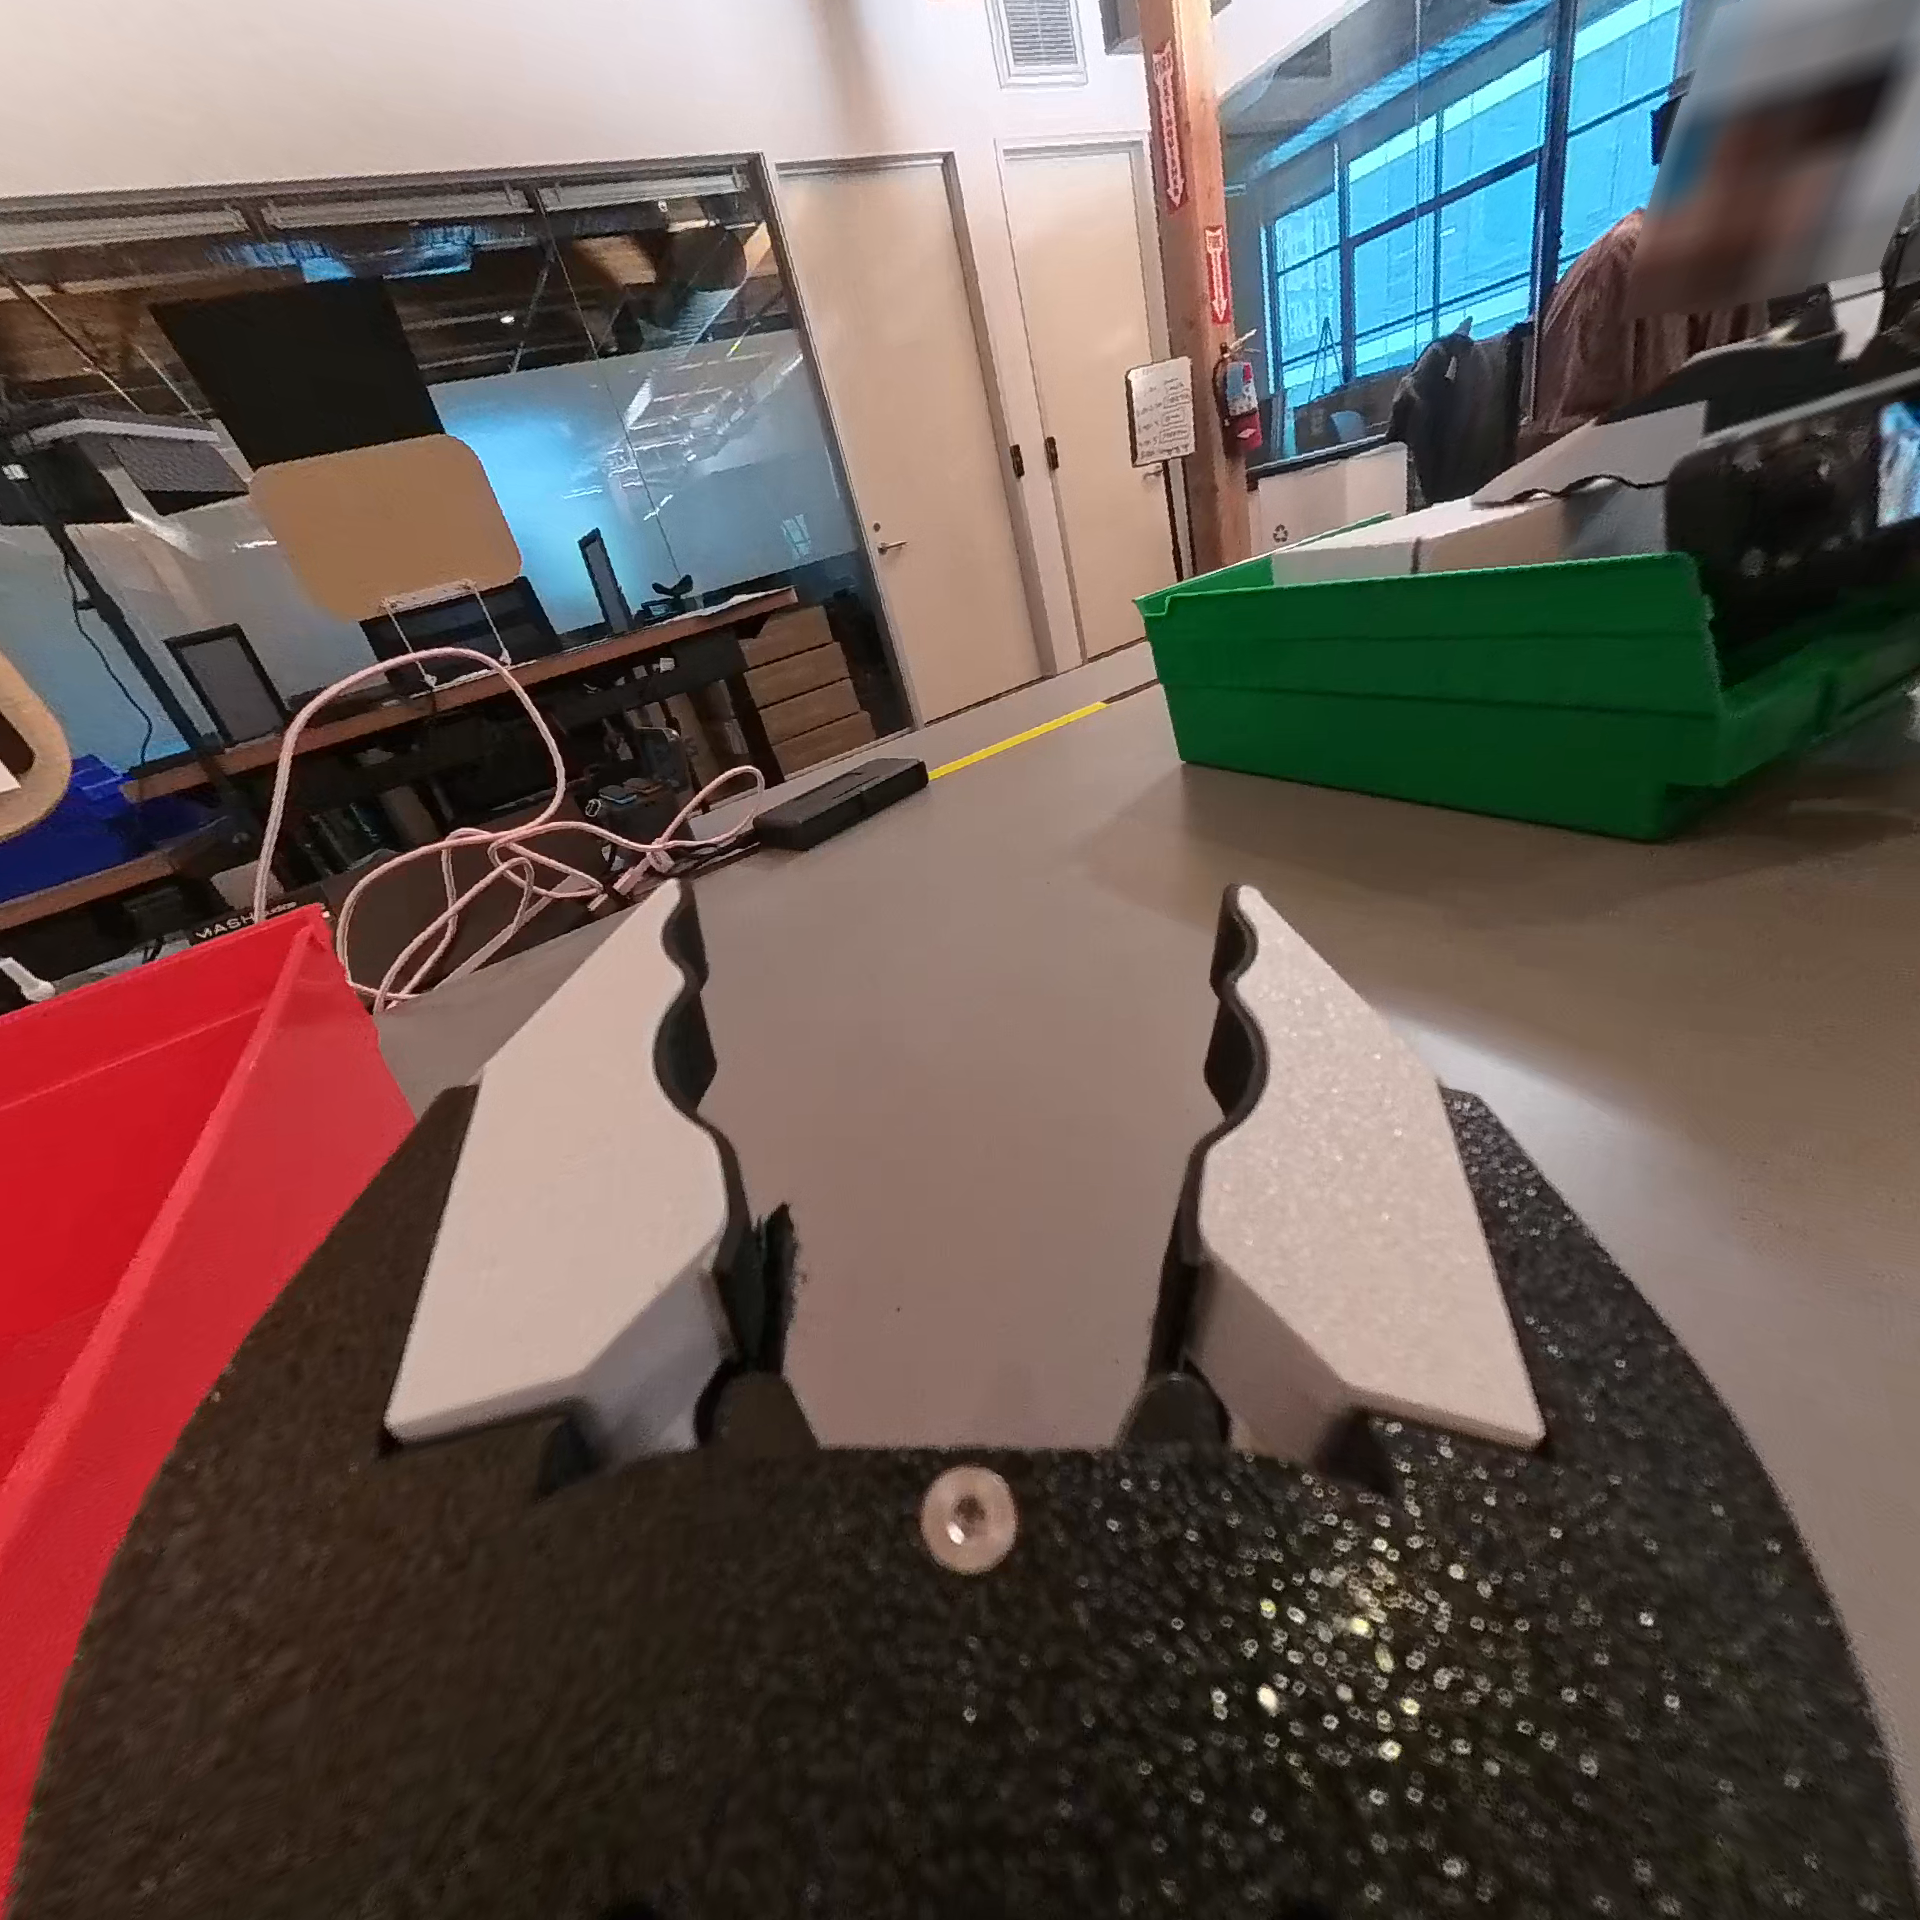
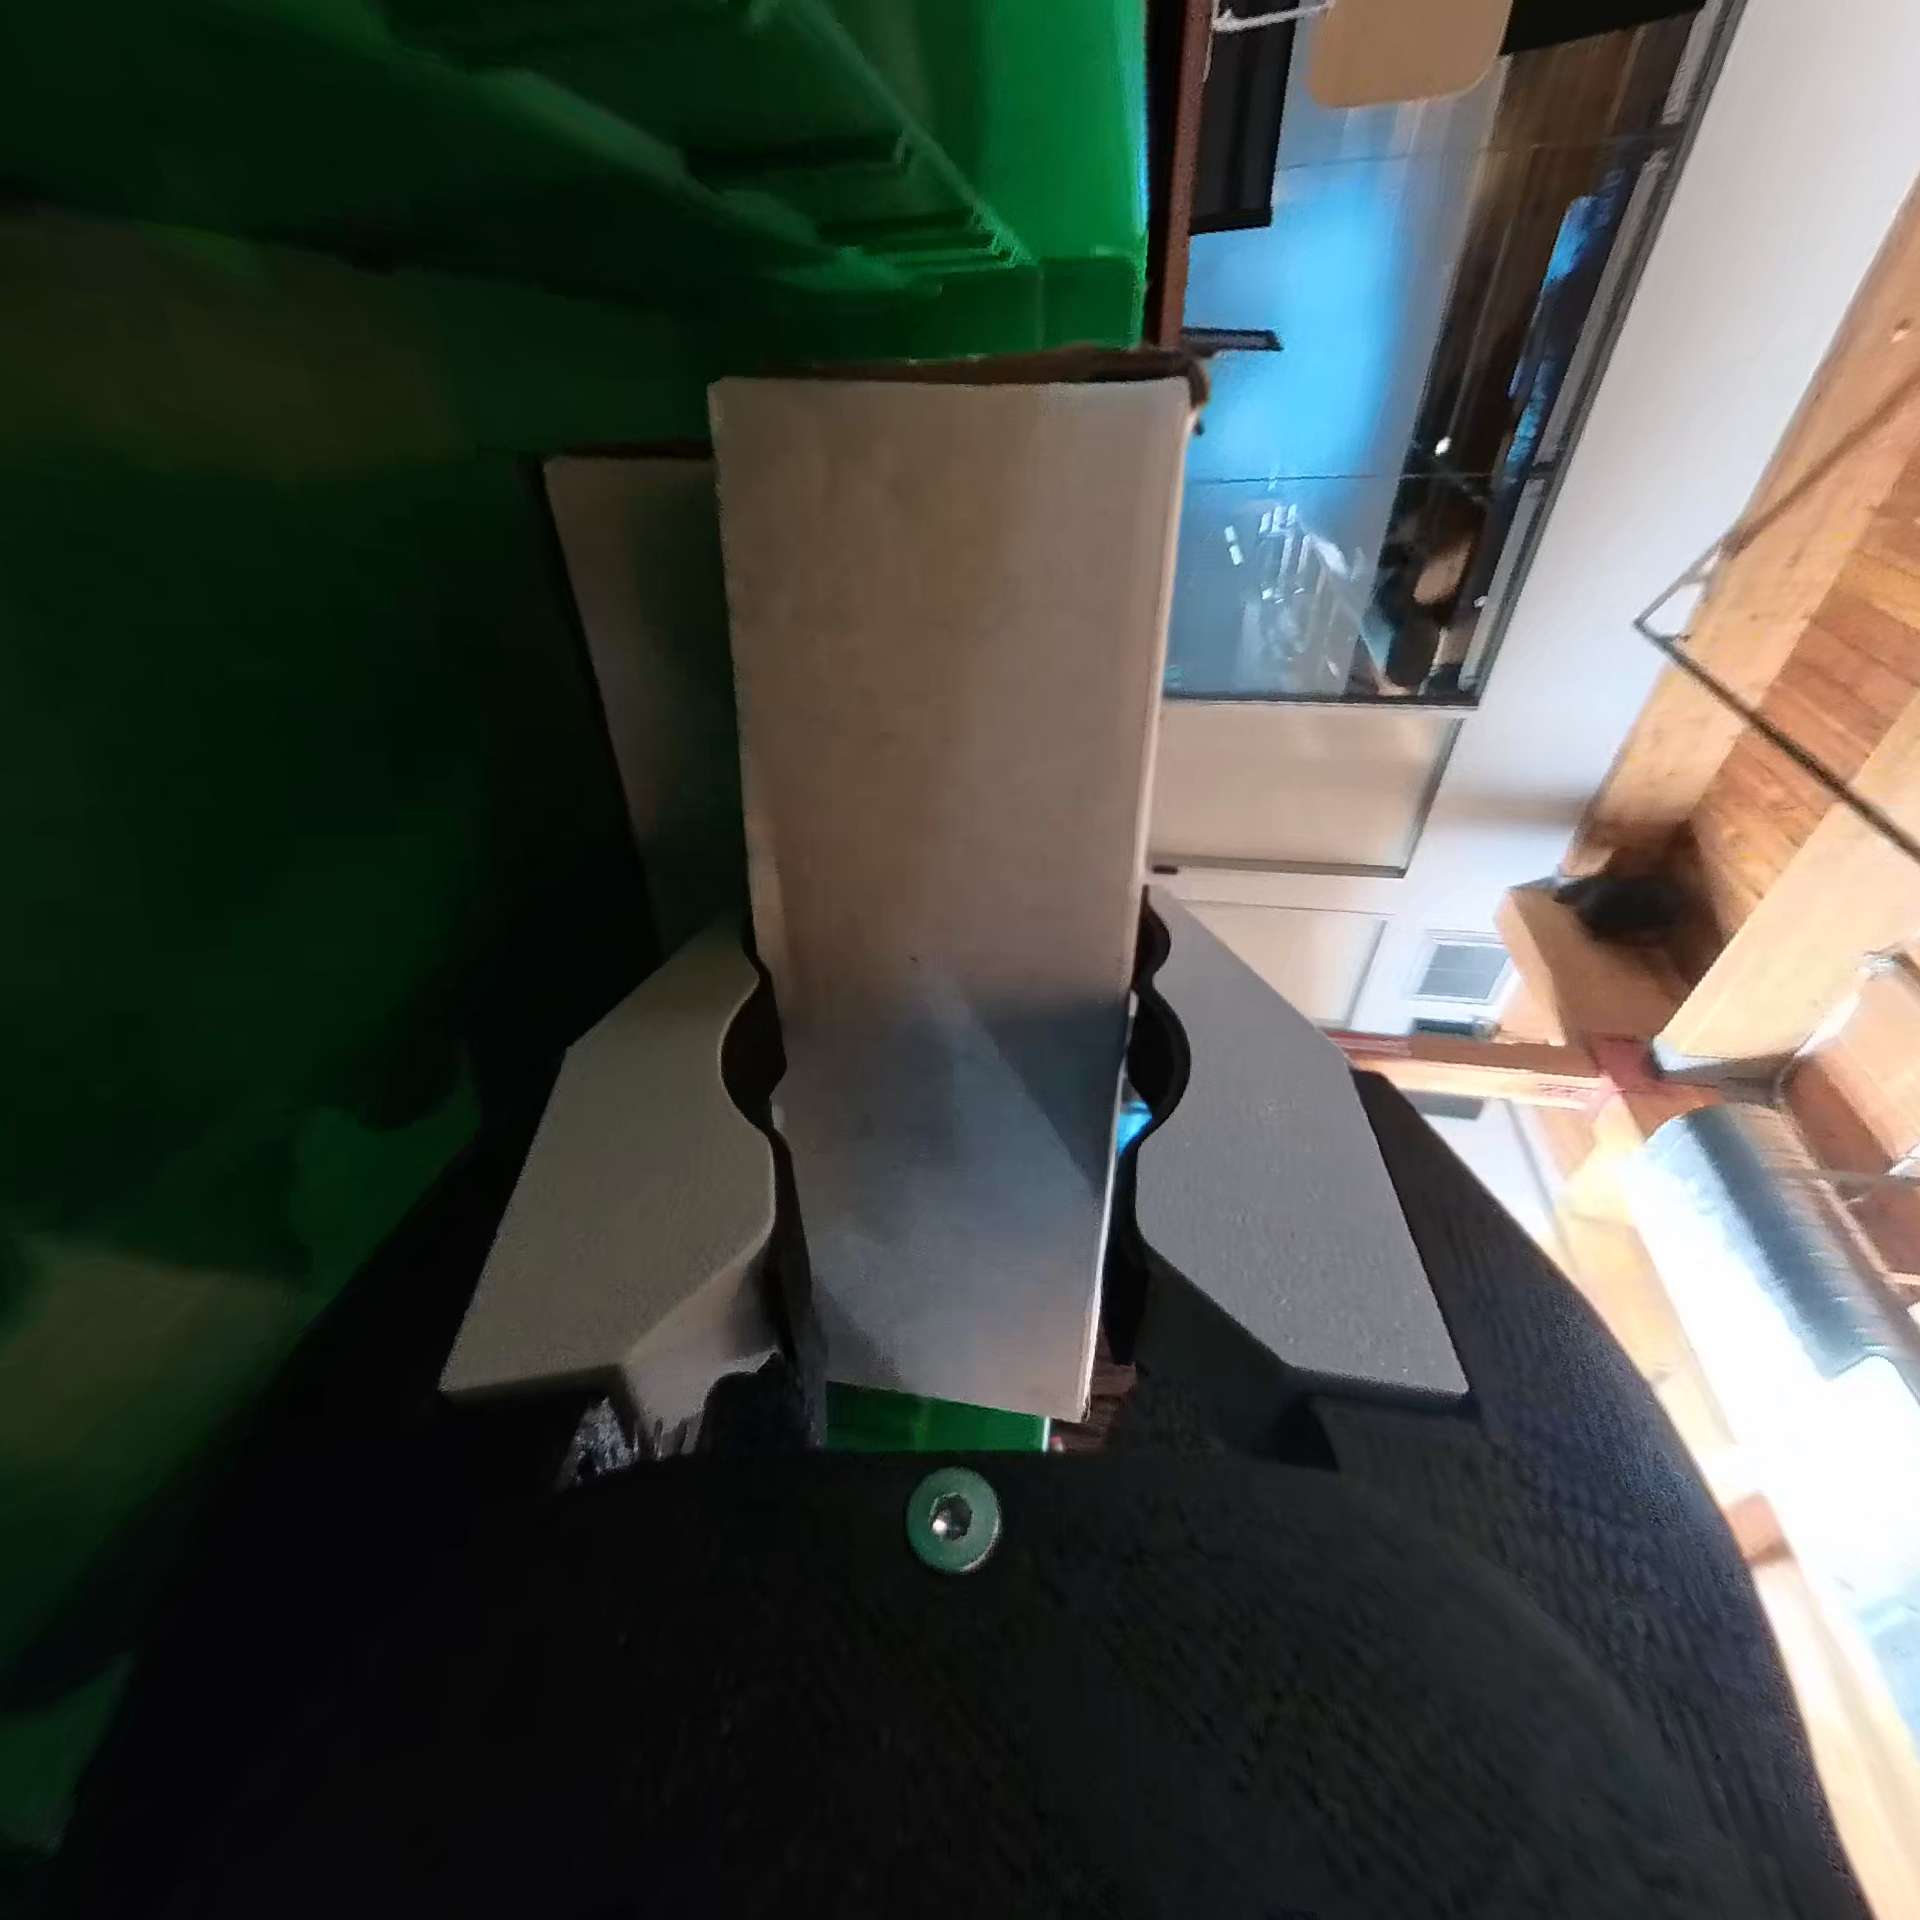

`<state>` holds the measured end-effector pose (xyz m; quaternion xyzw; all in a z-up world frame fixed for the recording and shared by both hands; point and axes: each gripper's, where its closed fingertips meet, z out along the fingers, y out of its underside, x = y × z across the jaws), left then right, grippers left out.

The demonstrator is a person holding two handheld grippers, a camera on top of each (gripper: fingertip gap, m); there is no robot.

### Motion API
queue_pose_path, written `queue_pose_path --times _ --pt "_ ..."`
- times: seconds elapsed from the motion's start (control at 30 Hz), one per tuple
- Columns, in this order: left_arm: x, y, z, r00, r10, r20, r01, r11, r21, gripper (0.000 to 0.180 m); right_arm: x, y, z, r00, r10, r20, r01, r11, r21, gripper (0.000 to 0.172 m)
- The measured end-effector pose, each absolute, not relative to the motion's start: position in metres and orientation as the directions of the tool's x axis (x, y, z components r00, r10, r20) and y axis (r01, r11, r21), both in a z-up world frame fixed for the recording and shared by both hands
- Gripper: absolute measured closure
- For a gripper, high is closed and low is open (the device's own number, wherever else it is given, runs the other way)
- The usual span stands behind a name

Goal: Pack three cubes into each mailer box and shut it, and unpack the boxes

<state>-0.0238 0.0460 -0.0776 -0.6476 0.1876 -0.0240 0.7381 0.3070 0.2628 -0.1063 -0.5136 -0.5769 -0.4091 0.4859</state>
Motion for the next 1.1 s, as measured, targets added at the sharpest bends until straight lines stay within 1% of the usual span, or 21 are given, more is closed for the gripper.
queue_pose_path --times 0.03,0.1,0.13,0.17,0.23,0.37,0.4,0.47,0.5,0.57,0.67,0.77,0.87,0.93,1.0,1.07,1.1 --pt "-0.024 0.046 -0.078 0.928 -0.277 -0.248 -0.21 0.16 -0.965 0.084 0.308 0.263 -0.108 0.018 0.224 0.974 0.992 0.121 -0.046 0.103" --pt "-0.024 0.046 -0.078 0.928 -0.277 -0.248 -0.211 0.158 -0.965 0.084 0.313 0.261 -0.116 0.071 0.31 0.948 0.993 0.068 -0.096 0.082" --pt "-0.024 0.046 -0.078 0.929 -0.277 -0.246 -0.209 0.158 -0.965 0.084 0.315 0.259 -0.117 0.103 0.342 0.934 0.991 0.043 -0.125 0.076" --pt "-0.024 0.046 -0.078 0.929 -0.277 -0.244 -0.207 0.157 -0.966 0.084 0.317 0.257 -0.118 0.13 0.369 0.92 0.988 0.027 -0.151 0.072" --pt "-0.025 0.046 -0.078 0.93 -0.278 -0.24 -0.202 0.157 -0.967 0.084 0.32 0.251 -0.115 0.163 0.401 0.902 0.983 0.009 -0.182 0.07" --pt "-0.025 0.046 -0.078 0.931 -0.278 -0.237 -0.2 0.157 -0.967 0.085 0.328 0.237 -0.109 0.222 0.456 0.862 0.973 -0.045 -0.227 0.072" --pt "-0.025 0.046 -0.078 0.931 -0.278 -0.238 -0.2 0.157 -0.967 0.085 0.333 0.235 -0.106 0.228 0.454 0.861 0.973 -0.064 -0.224 0.075" --pt "-0.025 0.046 -0.078 0.931 -0.277 -0.239 -0.201 0.157 -0.967 0.085 0.342 0.235 -0.096 0.223 0.41 0.884 0.975 -0.091 -0.203 0.088" --pt "-0.025 0.046 -0.078 0.93 -0.277 -0.24 -0.203 0.157 -0.967 0.085 0.344 0.236 -0.092 0.222 0.39 0.894 0.975 -0.092 -0.202 0.087" --pt "-0.025 0.046 -0.078 0.93 -0.276 -0.243 -0.205 0.157 -0.966 0.085 0.339 0.239 -0.089 0.259 0.37 0.892 0.966 -0.078 -0.248 0.088" --pt "-0.024 0.046 -0.078 0.929 -0.275 -0.247 -0.21 0.157 -0.965 0.086 0.332 0.247 -0.09 0.285 0.34 0.896 0.958 -0.065 -0.28 0.089" --pt "-0.024 0.046 -0.078 0.929 -0.275 -0.247 -0.21 0.158 -0.965 0.086 0.329 0.251 -0.091 0.261 0.316 0.912 0.965 -0.062 -0.255 0.095" --pt "-0.024 0.046 -0.078 0.929 -0.276 -0.246 -0.209 0.158 -0.965 0.087 0.325 0.246 -0.096 0.226 0.355 0.907 0.973 -0.046 -0.224 0.103" --pt "-0.024 0.046 -0.078 0.928 -0.277 -0.248 -0.211 0.157 -0.965 0.087 0.316 0.242 -0.106 0.215 0.416 0.884 0.972 0.0 -0.237 0.1" --pt "-0.024 0.046 -0.078 0.928 -0.275 -0.251 -0.214 0.157 -0.964 0.087 0.313 0.245 -0.113 0.195 0.42 0.887 0.976 0.01 -0.219 0.091" --pt "-0.024 0.046 -0.078 0.928 -0.274 -0.252 -0.215 0.157 -0.964 0.087 0.314 0.252 -0.113 0.159 0.38 0.911 0.985 0.005 -0.174 0.092" --pt "-0.024 0.046 -0.078 0.928 -0.274 -0.252 -0.215 0.158 -0.964 0.087 0.315 0.256 -0.111 0.145 0.345 0.927 0.988 0.001 -0.155 0.098"
